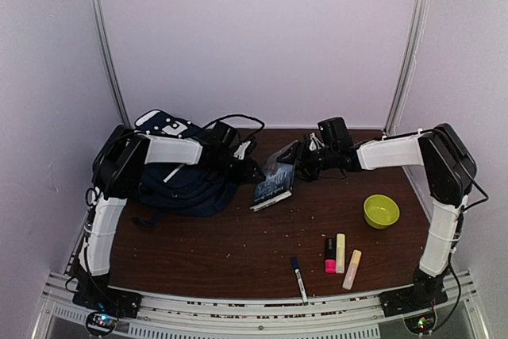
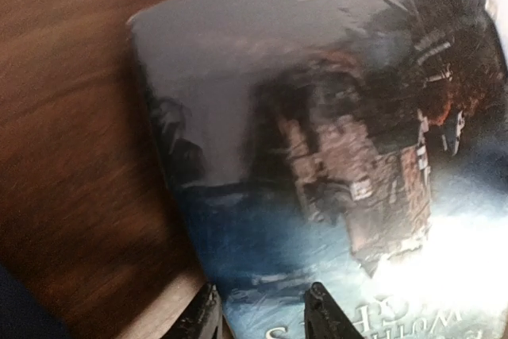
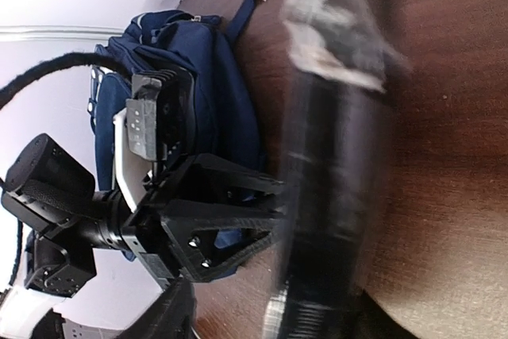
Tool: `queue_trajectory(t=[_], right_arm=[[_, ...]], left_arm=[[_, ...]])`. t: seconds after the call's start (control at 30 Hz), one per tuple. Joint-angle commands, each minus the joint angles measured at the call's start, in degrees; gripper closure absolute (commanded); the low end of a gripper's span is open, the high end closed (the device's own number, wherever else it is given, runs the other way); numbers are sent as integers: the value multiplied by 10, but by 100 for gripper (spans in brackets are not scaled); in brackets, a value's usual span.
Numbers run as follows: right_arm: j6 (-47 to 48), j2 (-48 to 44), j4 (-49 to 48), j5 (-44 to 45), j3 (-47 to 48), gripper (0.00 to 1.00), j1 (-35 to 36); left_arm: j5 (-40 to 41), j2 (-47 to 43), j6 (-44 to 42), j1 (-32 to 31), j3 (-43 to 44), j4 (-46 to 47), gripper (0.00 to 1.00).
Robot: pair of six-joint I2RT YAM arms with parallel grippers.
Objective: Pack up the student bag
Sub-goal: Pick up the book from the center of the board, then pass from the right arm to the left
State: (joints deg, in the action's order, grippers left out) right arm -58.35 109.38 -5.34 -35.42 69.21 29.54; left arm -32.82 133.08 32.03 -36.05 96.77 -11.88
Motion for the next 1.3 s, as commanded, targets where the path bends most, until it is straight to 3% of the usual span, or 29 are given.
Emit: queue_trajectory(t=[0.0,0.13,0.17,0.2,0.37,0.47,0.6,0.77,0.83,0.93,1.03,1.17,1.2,1.23,1.27], right_arm=[[34,-20,-6,-15,33,50,35],[58,-31,23,7,17,83,27],[73,-33,41,10,21,98,25],[91,-38,58,11,26,100,23],[224,-99,210,33,80,100,2],[359,-136,357,83,155,100,3],[537,-187,471,96,207,100,28],[708,-255,524,49,187,100,96],[740,-272,520,17,177,100,115],[752,-284,501,-8,174,100,135],[752,-284,493,-9,184,100,147],[765,-277,501,-11,201,100,154],[768,-276,503,-11,203,100,155],[770,-276,504,-12,204,100,155],[774,-277,504,-14,204,100,155]], left_arm=[[-39,12,-8,-47,-10,49,61],[-45,-8,-10,-43,-35,67,61],[-50,-21,-10,-41,-44,85,61],[-56,-33,-11,-39,-53,98,61],[-73,-137,-87,-37,-93,128,50],[-82,-221,-182,-37,-124,133,42],[-108,-335,-308,-31,-160,109,36],[-124,-403,-448,-26,-137,-34,24],[-129,-404,-485,-26,-118,-101,19],[-171,-404,-525,-28,-113,-157,18],[-209,-411,-559,-42,-123,-183,20],[-187,-418,-580,-68,-132,-187,27],[-186,-418,-578,-68,-130,-187,39],[-185,-417,-579,-69,-128,-189,62],[-184,-418,-579,-69,-128,-190,91]])
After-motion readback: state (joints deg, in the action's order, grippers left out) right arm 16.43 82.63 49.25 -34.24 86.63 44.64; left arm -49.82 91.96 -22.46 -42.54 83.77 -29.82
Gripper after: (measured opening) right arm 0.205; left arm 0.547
